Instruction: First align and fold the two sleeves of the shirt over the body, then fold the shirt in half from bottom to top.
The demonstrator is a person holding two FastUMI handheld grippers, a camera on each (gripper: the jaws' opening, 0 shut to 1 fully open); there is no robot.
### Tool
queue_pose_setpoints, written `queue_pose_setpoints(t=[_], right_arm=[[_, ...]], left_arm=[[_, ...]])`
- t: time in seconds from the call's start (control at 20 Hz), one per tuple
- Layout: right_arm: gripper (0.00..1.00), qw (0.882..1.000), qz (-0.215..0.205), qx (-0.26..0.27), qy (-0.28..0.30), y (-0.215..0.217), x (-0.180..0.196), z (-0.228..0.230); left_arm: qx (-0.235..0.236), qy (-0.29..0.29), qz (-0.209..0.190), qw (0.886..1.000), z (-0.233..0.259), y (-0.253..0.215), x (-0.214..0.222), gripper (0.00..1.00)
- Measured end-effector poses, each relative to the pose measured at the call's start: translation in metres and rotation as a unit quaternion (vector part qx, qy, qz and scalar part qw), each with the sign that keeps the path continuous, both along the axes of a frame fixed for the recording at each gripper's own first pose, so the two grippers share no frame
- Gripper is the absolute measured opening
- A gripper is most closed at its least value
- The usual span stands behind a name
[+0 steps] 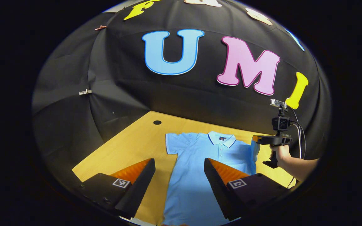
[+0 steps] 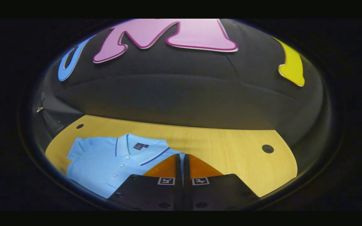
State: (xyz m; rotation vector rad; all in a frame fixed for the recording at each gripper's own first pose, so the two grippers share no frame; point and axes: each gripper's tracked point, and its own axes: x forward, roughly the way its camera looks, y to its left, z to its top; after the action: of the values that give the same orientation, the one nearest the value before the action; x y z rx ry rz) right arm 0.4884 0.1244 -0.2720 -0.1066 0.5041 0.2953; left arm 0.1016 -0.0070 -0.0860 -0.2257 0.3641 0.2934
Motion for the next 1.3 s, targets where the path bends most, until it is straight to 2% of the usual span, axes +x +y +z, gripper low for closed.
queue_pose_setpoints(t=[0.1,0.15,0.2,0.25,0.3,0.45,0.5,0.55,0.75,0.85,1.05,1.15,1.3], right_arm=[[0.05,1.000,0.005,-0.009,0.010,0.021,-0.005,-0.009],[0.00,1.000,0.006,-0.014,0.015,0.030,-0.007,-0.016],[0.10,1.000,0.007,-0.021,0.018,0.038,-0.010,-0.021],[0.04,0.999,0.011,-0.027,0.019,0.044,-0.015,-0.023],[0.20,0.999,0.013,-0.034,0.016,0.049,-0.018,-0.026],[0.92,0.999,0.022,-0.040,0.004,0.050,-0.034,-0.023],[0.99,0.999,0.024,-0.036,0.005,0.047,-0.042,-0.023],[0.96,0.999,0.027,-0.032,0.004,0.041,-0.050,-0.021],[0.98,0.999,0.026,-0.033,-0.007,-0.001,-0.086,-0.010],[0.98,0.999,0.024,-0.024,-0.009,-0.020,-0.104,-0.009],[0.98,1.000,0.013,-0.001,-0.013,-0.049,-0.134,-0.010],[0.98,1.000,0.014,0.010,-0.018,-0.055,-0.142,-0.011],[0.98,0.999,0.025,-0.002,-0.032,-0.064,-0.151,-0.013]], left_arm=[[-0.001,-0.002,0.010,1.000,-0.001,0.013,-0.003,0.98],[0.000,-0.004,0.015,1.000,-0.002,0.019,-0.004,0.98],[0.000,-0.005,0.018,1.000,-0.004,0.026,-0.003,0.98],[-0.001,-0.005,0.020,1.000,-0.007,0.031,-0.002,0.98],[-0.004,-0.005,0.020,1.000,-0.010,0.037,0.003,0.98],[-0.014,-0.009,0.014,1.000,-0.022,0.052,0.031,0.97],[-0.014,-0.006,0.010,1.000,-0.027,0.057,0.044,0.97],[-0.014,-0.004,0.005,1.000,-0.034,0.061,0.058,0.97],[-0.026,0.009,-0.024,0.999,-0.061,0.070,0.125,0.97],[-0.018,0.019,-0.030,0.999,-0.081,0.079,0.161,0.97],[-0.012,0.047,-0.034,0.998,-0.122,0.093,0.223,0.97],[-0.010,0.042,-0.034,0.998,-0.133,0.096,0.246,0.97],[-0.011,0.050,-0.025,0.998,-0.154,0.109,0.280,0.97]])
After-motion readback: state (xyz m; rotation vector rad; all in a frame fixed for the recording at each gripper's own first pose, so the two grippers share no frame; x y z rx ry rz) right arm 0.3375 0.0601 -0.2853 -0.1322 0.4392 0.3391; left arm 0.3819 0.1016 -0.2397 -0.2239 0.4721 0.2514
